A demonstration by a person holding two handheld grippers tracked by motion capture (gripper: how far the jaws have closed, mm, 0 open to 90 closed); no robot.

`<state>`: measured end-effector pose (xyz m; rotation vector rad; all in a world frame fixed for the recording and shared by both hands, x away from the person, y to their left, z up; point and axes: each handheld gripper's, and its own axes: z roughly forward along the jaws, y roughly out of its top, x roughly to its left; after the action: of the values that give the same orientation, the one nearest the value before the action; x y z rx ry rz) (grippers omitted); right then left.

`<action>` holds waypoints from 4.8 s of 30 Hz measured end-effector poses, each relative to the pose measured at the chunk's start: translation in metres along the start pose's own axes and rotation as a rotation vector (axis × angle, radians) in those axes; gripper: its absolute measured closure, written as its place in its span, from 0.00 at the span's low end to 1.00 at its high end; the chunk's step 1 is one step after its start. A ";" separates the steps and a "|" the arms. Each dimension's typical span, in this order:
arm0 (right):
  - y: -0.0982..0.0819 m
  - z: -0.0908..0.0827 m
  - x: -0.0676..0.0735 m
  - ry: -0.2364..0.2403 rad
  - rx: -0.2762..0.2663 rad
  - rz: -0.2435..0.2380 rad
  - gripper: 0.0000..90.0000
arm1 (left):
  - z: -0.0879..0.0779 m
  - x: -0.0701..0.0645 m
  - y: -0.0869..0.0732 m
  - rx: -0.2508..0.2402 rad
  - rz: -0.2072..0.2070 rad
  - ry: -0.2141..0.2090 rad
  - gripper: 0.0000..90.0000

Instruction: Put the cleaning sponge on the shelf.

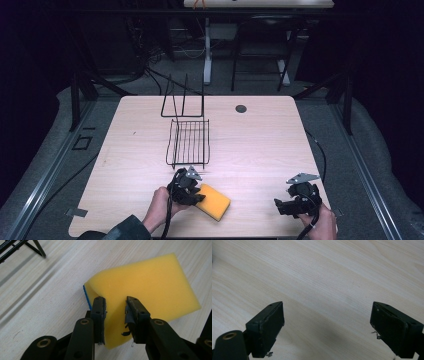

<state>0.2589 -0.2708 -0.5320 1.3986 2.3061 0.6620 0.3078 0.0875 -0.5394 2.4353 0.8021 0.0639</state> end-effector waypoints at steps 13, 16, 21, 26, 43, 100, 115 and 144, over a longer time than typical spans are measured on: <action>0.000 -0.002 0.000 0.003 -0.004 -0.003 0.13 | -0.015 -0.001 0.002 -0.039 -0.003 -0.007 0.81; 0.000 -0.002 0.000 0.004 -0.003 -0.004 0.13 | -0.015 -0.002 0.002 -0.033 -0.001 -0.005 0.82; 0.000 -0.002 -0.001 0.005 -0.003 -0.001 0.13 | -0.015 -0.003 0.002 -0.037 0.007 -0.002 0.85; -0.001 -0.001 -0.001 0.004 -0.005 0.000 0.13 | -0.019 -0.002 0.002 -0.057 0.006 -0.010 0.88; -0.001 -0.002 0.000 0.004 -0.006 0.000 0.13 | -0.044 0.000 0.002 -0.126 0.000 0.010 0.89; -0.001 -0.002 -0.002 -0.002 -0.001 0.010 0.13 | -0.103 0.034 -0.009 -0.250 -0.068 0.130 0.89; -0.001 -0.002 -0.002 -0.001 0.000 0.011 0.13 | -0.117 0.046 -0.011 -0.291 -0.089 0.166 0.89; -0.001 -0.001 -0.001 -0.006 0.001 0.005 0.14 | -0.132 0.074 0.004 -0.382 -0.122 0.252 0.89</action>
<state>0.2580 -0.2725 -0.5317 1.4058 2.2992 0.6570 0.3424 0.1926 -0.4358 2.0373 0.9493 0.4433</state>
